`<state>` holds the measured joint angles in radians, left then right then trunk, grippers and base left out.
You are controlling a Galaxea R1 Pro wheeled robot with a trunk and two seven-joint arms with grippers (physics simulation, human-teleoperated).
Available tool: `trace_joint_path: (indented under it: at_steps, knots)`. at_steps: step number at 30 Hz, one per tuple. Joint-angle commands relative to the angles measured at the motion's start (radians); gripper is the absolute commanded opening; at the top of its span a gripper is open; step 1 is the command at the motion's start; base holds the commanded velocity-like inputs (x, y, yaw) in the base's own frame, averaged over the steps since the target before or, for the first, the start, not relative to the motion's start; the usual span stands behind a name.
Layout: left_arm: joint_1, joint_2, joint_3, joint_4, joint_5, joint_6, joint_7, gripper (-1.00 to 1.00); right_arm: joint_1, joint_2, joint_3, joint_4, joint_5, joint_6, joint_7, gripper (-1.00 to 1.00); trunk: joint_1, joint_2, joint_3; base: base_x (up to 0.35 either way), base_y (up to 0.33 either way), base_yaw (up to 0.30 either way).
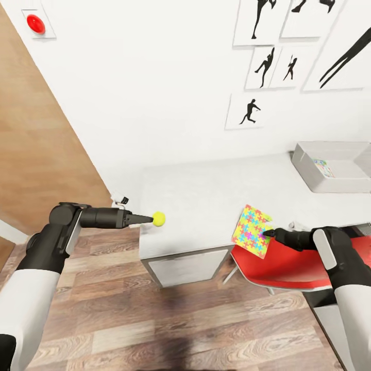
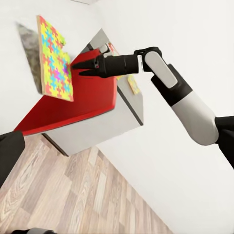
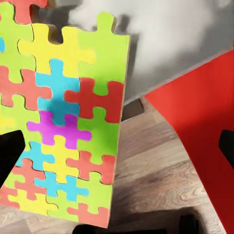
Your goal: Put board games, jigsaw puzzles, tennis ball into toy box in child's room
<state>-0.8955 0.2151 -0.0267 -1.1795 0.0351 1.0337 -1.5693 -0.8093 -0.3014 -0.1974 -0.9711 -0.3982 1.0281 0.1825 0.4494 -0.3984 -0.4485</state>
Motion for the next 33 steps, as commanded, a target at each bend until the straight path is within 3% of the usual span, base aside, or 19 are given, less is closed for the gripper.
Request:
trace_joint_path:
  at_steps: [1,21,23,27,30,33]
  knots:
    - [-0.001,0.001,-0.002,0.0,0.003,0.011,-0.001,1.0,-0.001,0.0,-0.002,-0.006,0.013,0.004,0.019,1.0,0.001,-0.002,0.0,0.0,0.0,-0.096]
    - [0.006,0.001,-0.001,0.0,0.004,0.01,-0.001,1.0,0.0,-0.002,-0.004,-0.033,0.011,0.006,0.058,1.0,0.001,-0.002,0.031,0.0,0.0,-0.081]
    - [0.012,0.002,-0.001,-0.003,0.004,0.01,-0.001,1.0,0.007,-0.003,-0.007,-0.049,0.01,0.006,0.09,1.0,0.001,-0.002,0.034,0.0,0.0,-0.078]
    - [0.033,0.003,-0.001,-0.009,0.005,0.01,-0.001,1.0,0.072,-0.023,-0.024,-0.096,0.009,-0.005,0.254,1.0,0.001,-0.002,0.04,0.0,0.0,-0.076]
    - [0.059,0.005,0.0,-0.019,0.006,0.009,-0.001,1.0,0.119,-0.037,-0.065,-0.142,0.009,-0.012,0.396,1.0,0.001,-0.002,0.045,0.0,0.0,-0.069]
    - [0.081,0.006,0.0,-0.025,0.007,0.008,-0.001,1.0,0.16,-0.039,-0.118,-0.173,0.009,-0.014,0.493,1.0,0.001,-0.002,0.049,0.0,0.0,-0.04]
